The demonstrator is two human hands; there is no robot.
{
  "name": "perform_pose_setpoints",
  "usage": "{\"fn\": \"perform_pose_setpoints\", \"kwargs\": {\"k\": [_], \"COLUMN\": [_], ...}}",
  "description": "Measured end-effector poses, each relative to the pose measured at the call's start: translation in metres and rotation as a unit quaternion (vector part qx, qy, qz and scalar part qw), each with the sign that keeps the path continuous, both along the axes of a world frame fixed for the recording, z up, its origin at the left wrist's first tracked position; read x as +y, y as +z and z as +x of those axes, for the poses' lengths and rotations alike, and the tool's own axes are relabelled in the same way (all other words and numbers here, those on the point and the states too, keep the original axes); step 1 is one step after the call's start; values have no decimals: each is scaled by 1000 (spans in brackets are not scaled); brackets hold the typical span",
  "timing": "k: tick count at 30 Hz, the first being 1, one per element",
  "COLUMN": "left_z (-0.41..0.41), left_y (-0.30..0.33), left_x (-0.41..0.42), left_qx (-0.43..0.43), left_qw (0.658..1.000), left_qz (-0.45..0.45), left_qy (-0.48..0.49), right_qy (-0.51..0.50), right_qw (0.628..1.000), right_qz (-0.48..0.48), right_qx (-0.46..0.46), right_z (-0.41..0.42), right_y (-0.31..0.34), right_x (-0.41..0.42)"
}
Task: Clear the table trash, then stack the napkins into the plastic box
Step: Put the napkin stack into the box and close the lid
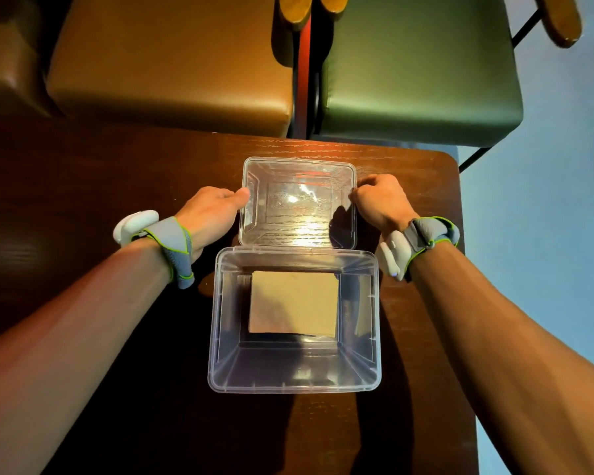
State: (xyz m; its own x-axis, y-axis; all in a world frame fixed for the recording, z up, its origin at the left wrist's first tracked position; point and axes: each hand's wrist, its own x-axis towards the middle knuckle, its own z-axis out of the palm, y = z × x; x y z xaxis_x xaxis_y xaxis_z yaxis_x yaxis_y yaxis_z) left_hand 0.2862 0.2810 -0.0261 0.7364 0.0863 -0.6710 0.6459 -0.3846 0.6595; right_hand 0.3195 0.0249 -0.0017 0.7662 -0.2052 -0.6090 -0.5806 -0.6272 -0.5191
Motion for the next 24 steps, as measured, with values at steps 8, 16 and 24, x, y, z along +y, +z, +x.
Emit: {"fn": "perform_pose_setpoints", "kwargs": {"k": [8,16,24], "left_z": [9,17,4], "left_y": [-8,19,91], "left_x": [-12,-15,-19], "left_qx": [15,-35,-195], "left_qw": [1000,996,967], "left_qz": [-11,-12,-76], "left_qy": [13,83,142], "right_qy": [-7,-39,-132], "right_qw": [1000,997,953], "right_qz": [0,14,148], "right_qx": [2,-70,-231], "right_z": [5,4,-12], "right_y": [1,9,57], "right_x": [5,6,8]}}
